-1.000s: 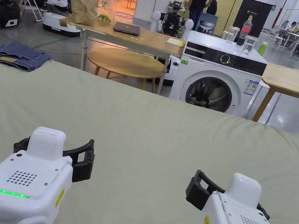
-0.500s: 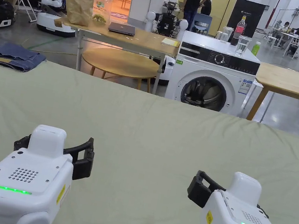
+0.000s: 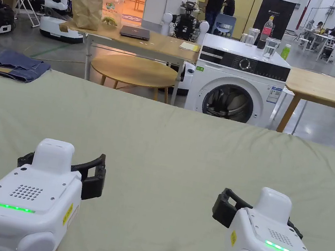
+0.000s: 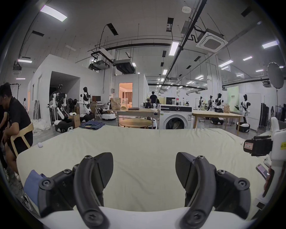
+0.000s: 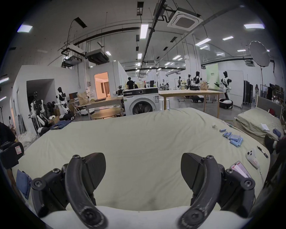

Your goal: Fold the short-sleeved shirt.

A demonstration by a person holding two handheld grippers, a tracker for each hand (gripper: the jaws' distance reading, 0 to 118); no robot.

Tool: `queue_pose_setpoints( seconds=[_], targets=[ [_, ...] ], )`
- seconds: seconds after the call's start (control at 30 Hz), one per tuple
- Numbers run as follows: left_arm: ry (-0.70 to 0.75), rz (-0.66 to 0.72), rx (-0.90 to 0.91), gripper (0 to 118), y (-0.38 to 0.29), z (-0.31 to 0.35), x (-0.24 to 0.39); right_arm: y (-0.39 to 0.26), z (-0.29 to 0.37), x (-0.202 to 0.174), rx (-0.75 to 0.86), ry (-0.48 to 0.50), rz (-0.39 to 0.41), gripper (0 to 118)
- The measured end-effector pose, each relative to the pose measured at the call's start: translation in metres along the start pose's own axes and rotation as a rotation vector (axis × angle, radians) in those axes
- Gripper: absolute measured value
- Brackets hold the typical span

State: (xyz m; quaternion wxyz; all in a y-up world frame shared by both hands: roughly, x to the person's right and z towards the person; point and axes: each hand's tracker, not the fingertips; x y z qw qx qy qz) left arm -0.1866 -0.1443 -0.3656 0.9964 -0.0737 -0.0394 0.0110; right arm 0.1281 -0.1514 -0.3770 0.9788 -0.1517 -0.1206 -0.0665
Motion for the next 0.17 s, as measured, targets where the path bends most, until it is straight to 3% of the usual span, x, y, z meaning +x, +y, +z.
queue_pose_setpoints(
  seconds=[0.17],
  targets=[
    [-0.016, 0.002, -0.023, 84, -0.0058, -0.0020, 0.0002, -0.0043, 0.0071, -0.0012, 0.004, 0.052, 0.046, 101]
  ],
)
